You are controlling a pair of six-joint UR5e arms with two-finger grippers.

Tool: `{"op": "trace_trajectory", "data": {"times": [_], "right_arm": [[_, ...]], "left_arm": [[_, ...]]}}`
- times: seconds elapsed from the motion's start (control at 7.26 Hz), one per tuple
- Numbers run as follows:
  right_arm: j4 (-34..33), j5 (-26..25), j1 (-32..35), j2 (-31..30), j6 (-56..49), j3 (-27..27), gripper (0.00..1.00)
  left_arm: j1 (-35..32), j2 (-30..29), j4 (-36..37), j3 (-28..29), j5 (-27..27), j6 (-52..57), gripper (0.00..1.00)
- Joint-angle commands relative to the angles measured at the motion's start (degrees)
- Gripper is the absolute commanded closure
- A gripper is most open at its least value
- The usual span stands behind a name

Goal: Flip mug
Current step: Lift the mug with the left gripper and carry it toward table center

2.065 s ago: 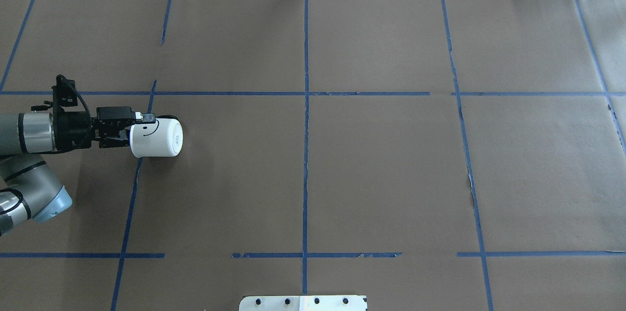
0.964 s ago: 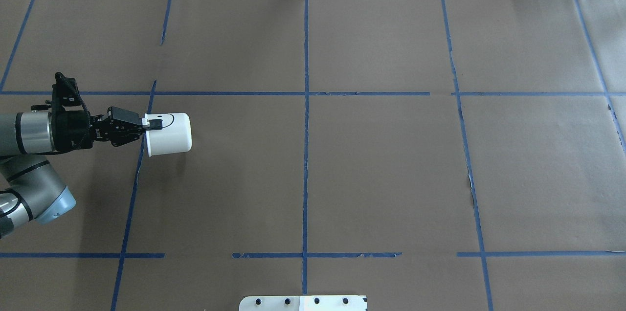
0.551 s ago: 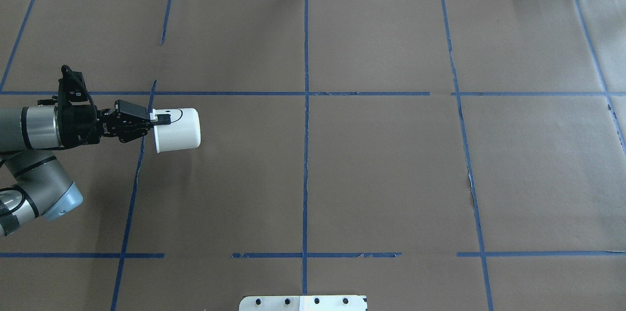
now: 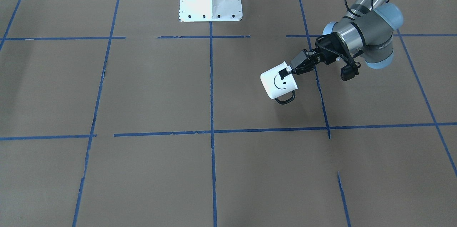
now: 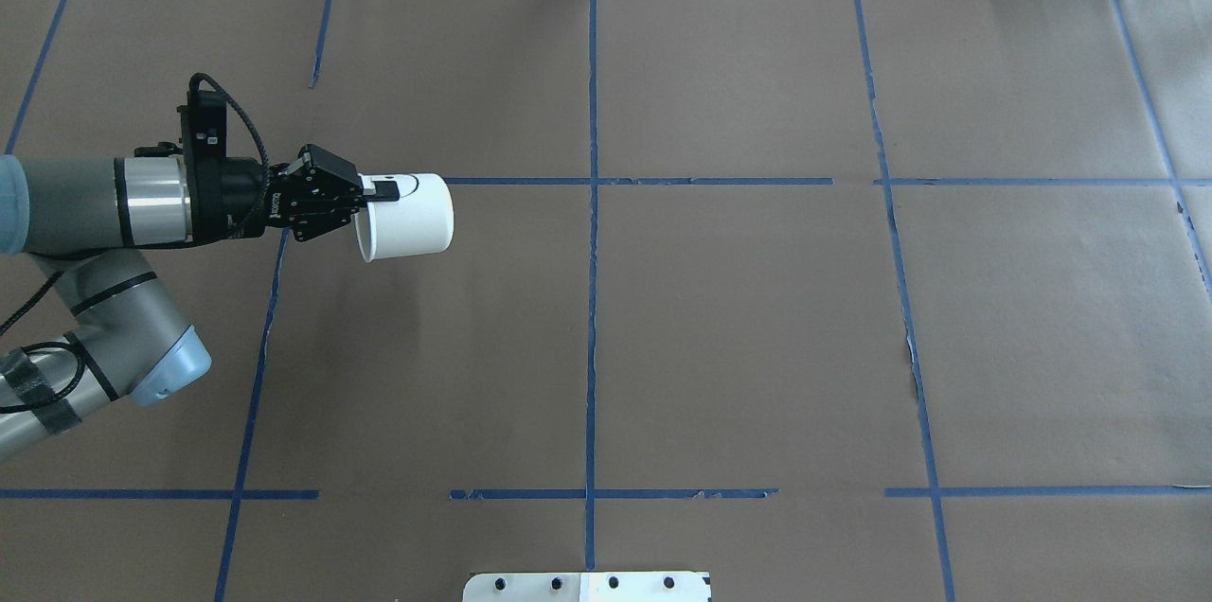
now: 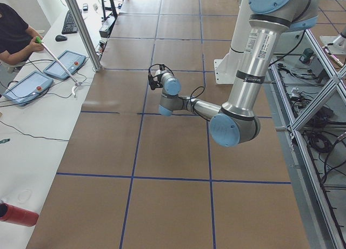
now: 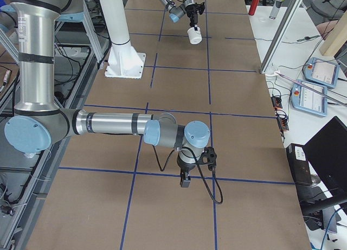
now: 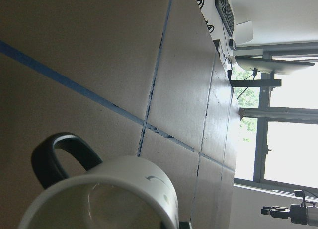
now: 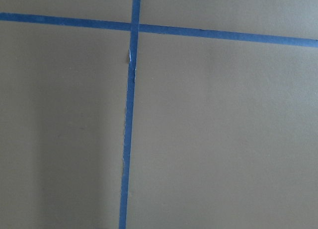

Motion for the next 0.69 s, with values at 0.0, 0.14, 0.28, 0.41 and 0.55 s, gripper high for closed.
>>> {"op": "trace_trajectory", "data": {"times": [0.0, 0.14, 0.28, 0.41, 0.55], "right_arm": [[0.0, 0.0, 0.0, 0.0, 0.0, 0.0, 0.00], [0.0, 0.0, 0.0, 0.0, 0.0, 0.0, 0.00], [0.0, 0.0, 0.0, 0.0, 0.0, 0.0, 0.00], [0.0, 0.0, 0.0, 0.0, 0.0, 0.0, 0.00], [0.0, 0.0, 0.0, 0.0, 0.0, 0.0, 0.00]], "left_arm": [[0.4, -4.8, 15.3, -3.5, 1.4, -0.1, 1.00], [1.7, -7.7, 23.9, -5.4, 4.5, -0.1, 1.00], [4.6, -9.6, 31.0, -6.8, 8.6, 0.0, 1.00], [5.4, -11.8, 37.6, -7.3, 10.3, 0.1, 1.00], [6.5, -14.4, 44.2, -7.2, 11.1, 0.8, 1.00]]}}
